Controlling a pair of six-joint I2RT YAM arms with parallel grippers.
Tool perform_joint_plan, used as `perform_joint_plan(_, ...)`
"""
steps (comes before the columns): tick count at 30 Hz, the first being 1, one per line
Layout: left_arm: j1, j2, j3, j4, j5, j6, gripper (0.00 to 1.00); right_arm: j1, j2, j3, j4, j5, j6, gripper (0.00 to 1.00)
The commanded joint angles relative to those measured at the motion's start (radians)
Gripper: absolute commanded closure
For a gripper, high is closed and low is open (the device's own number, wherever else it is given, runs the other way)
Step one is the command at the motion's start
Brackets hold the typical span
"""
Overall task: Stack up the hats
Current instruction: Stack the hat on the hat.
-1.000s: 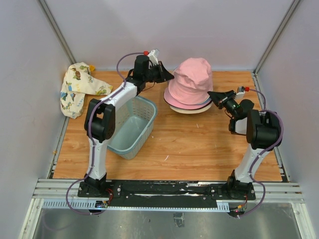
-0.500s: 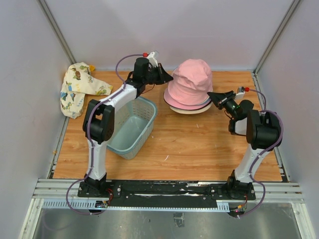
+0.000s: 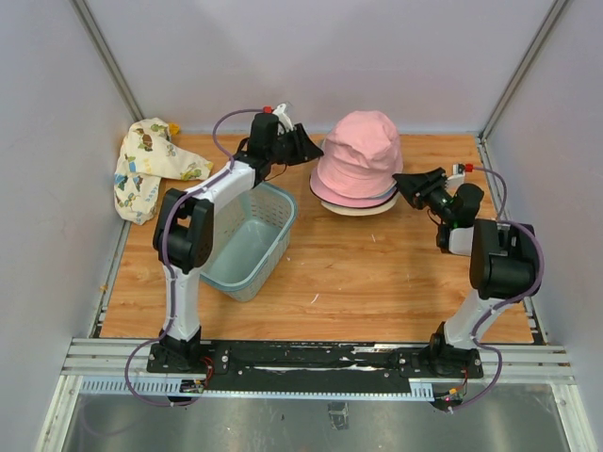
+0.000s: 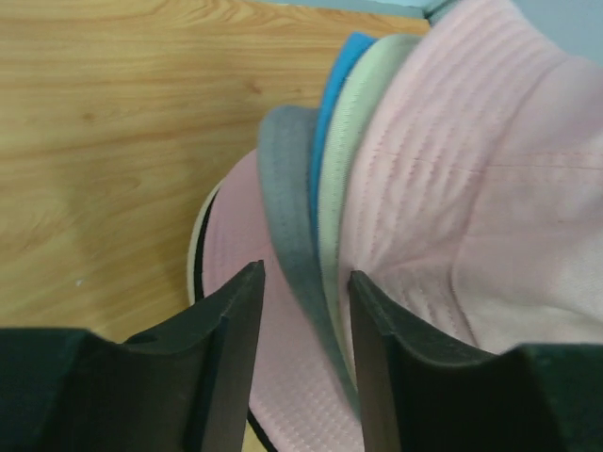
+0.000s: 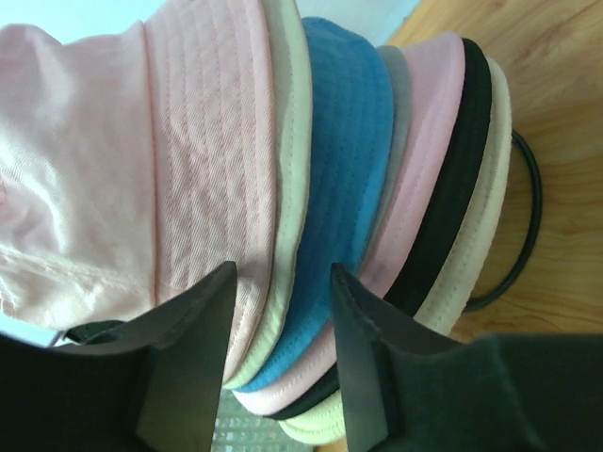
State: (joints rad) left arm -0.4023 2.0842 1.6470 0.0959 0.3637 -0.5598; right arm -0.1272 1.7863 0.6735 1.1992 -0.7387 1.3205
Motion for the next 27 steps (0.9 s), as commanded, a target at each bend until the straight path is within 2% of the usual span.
perform_joint_plan(1, 0.007, -0.029, -0.006, -0.174, -0.056, 0.008, 0.52, 0.005, -0.115, 0.004, -0.249, -0.004, -0.141, 0.50)
perform_joint_plan(6, 0.023, -0.095, 0.038, -0.210, -0.107, 0.008, 0.47, -0.008, -0.264, 0.033, -0.493, 0.042, -0.293, 0.40)
perform_joint_plan(8, 0.031, -0.147, 0.016, -0.202, -0.140, 0.005, 0.45, -0.012, -0.334, 0.048, -0.647, 0.091, -0.390, 0.27)
perform_joint_plan(11, 0.040, -0.260, -0.068, -0.153, -0.204, 0.004, 0.43, -0.013, -0.449, 0.088, -0.887, 0.205, -0.557, 0.15)
perform_joint_plan(14, 0.040, -0.422, -0.236, -0.043, -0.297, 0.010, 0.42, -0.012, -0.536, 0.134, -1.137, 0.385, -0.714, 0.00)
perform_joint_plan(16, 0.033, -0.557, -0.417, 0.067, -0.376, -0.007, 0.41, -0.012, -0.578, 0.140, -1.212, 0.469, -0.779, 0.02)
perform_joint_plan(19, -0.023, -0.745, -0.628, 0.202, -0.574, 0.035, 0.39, -0.008, -0.611, 0.141, -1.306, 0.610, -0.835, 0.02)
perform_joint_plan(20, -0.054, -0.792, -0.682, 0.235, -0.639, 0.064, 0.33, -0.007, -0.613, 0.142, -1.334, 0.650, -0.846, 0.02)
perform_joint_plan(22, -0.107, -0.866, -0.766, 0.285, -0.766, 0.112, 0.29, -0.003, -0.620, 0.135, -1.376, 0.736, -0.854, 0.01)
perform_joint_plan(27, -0.176, -1.005, -0.964, 0.369, -0.899, 0.144, 0.17, 0.006, -0.659, 0.093, -1.406, 0.865, -0.880, 0.01)
